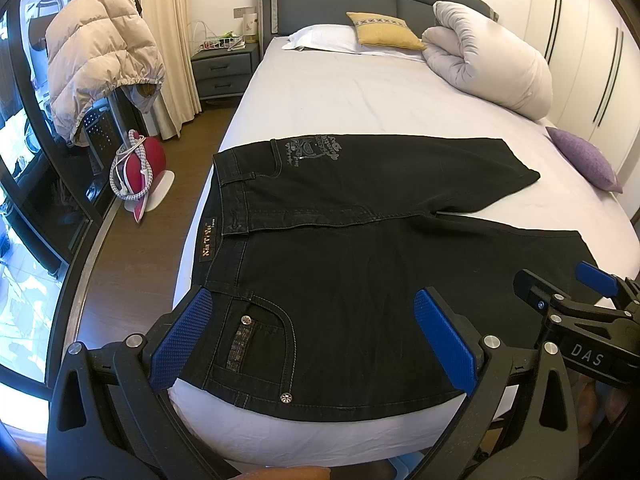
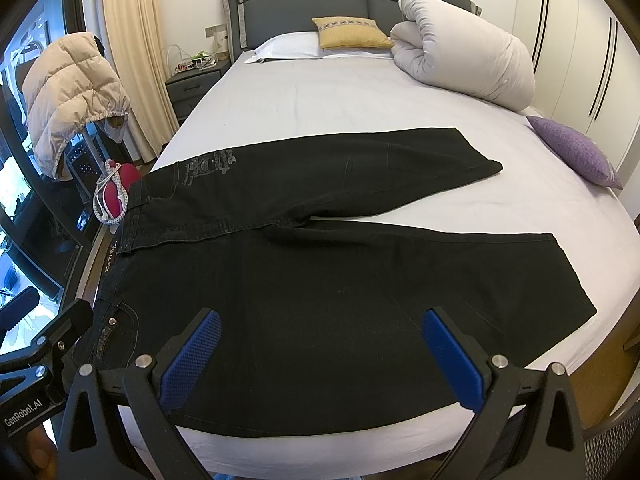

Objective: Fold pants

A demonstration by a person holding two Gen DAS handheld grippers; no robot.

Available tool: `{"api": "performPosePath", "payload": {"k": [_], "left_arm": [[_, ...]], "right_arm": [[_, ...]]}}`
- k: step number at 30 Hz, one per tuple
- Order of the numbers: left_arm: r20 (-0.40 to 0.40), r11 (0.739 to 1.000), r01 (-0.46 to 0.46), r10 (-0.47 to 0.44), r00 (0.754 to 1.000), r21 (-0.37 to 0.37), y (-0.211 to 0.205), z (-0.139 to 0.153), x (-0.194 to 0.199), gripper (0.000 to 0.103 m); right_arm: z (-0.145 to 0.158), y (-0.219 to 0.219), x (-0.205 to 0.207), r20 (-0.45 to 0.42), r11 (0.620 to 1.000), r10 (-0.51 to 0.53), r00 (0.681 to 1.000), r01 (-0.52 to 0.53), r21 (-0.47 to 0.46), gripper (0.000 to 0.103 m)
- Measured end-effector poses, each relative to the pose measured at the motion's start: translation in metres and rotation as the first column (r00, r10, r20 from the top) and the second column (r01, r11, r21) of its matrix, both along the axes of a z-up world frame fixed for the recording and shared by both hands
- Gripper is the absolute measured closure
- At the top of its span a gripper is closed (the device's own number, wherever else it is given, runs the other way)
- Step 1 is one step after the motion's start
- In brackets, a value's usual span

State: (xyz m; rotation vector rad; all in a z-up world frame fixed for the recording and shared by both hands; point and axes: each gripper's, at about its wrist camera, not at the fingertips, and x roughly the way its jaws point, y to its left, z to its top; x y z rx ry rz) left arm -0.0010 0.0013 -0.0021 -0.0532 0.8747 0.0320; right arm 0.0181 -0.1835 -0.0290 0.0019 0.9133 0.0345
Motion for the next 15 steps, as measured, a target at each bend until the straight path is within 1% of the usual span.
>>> {"api": "performPosePath", "payload": {"k": [11,15], "left_arm": [[0.000,1.000,-0.001,0.001,1.000,0.001,0.0002,0.0001,0.0001,0.000],[0.002,1.000,-0.004,0.004,1.000,0.008,-0.0011,-0.0060,-0.0019,0.000]], "right_arm": [[-0.0079,0.0036,-0.0038,-0.004,1.000,0.001,1.000,-0.001,-0.002,0.000],[-0.0075,0.0037,-0.0034,-0.005,1.000,0.001,1.000,-0.001,-0.002,0.000]]}}
